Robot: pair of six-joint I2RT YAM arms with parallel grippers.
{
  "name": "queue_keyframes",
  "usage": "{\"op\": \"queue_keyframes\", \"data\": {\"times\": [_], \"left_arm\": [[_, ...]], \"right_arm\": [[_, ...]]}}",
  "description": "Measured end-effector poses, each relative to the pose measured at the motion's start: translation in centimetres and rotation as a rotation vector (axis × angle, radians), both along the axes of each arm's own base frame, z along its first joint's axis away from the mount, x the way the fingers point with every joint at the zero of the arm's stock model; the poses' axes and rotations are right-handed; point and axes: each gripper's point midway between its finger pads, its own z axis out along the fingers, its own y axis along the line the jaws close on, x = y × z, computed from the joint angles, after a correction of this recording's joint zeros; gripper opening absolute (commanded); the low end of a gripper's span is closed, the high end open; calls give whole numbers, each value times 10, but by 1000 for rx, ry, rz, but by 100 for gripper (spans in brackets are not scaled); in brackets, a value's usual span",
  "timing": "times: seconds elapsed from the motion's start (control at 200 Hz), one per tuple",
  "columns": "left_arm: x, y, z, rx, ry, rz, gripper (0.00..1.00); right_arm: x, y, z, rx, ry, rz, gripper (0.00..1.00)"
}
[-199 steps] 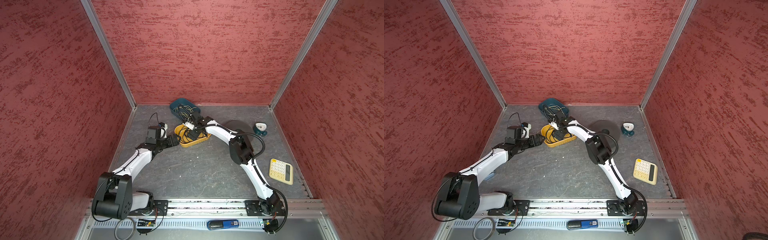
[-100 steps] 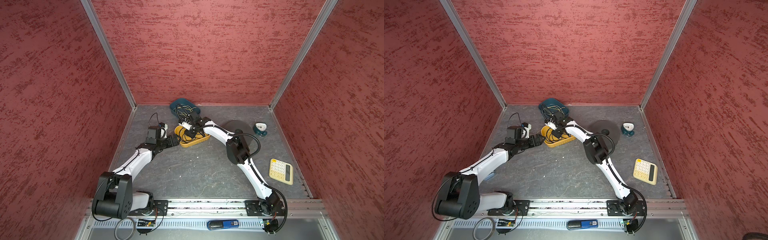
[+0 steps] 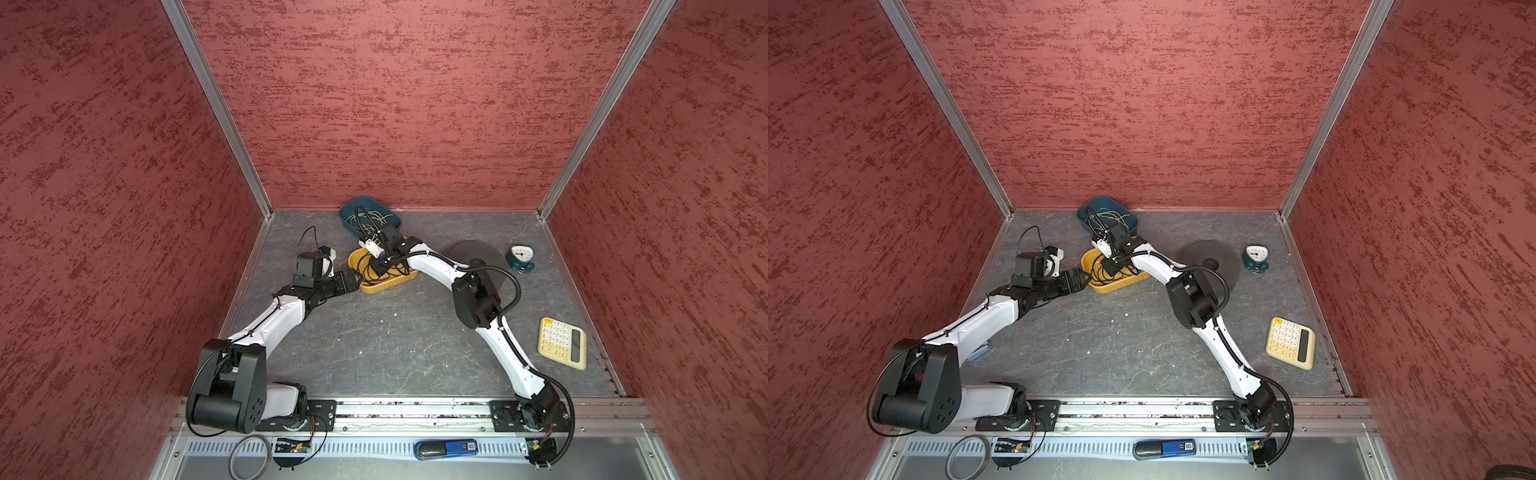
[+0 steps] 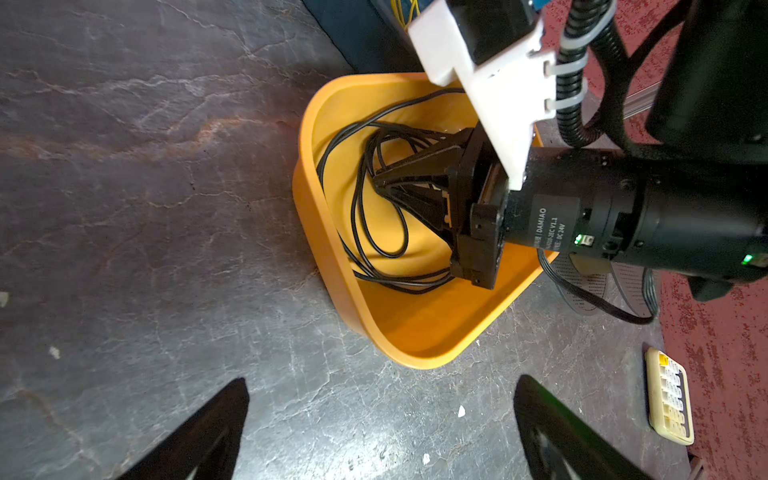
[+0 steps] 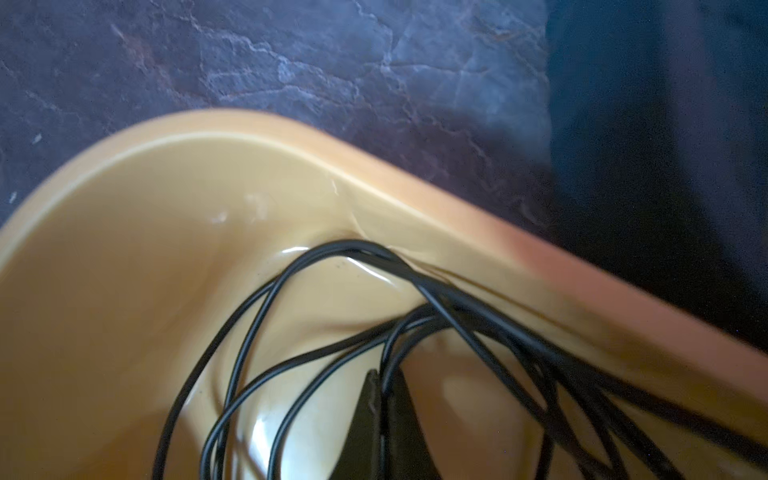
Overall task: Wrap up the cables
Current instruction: 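Lower the right gripper into the yellow tub and grasp the black cable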
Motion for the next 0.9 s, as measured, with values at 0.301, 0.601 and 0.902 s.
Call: {"op": "queue_keyframes", "data": {"times": [0.301, 0.601, 0.902], "left_arm": [[4, -1, 5, -8, -25, 4, 100], [6, -1, 7, -14, -36, 7, 100], [5, -1, 13, -26, -71, 12, 99]], "right_arm": [[-12, -8, 60, 167, -77, -90, 0], [-25, -14, 159, 349, -231, -106, 0], [-40, -27, 236, 435, -345, -124, 0]]}}
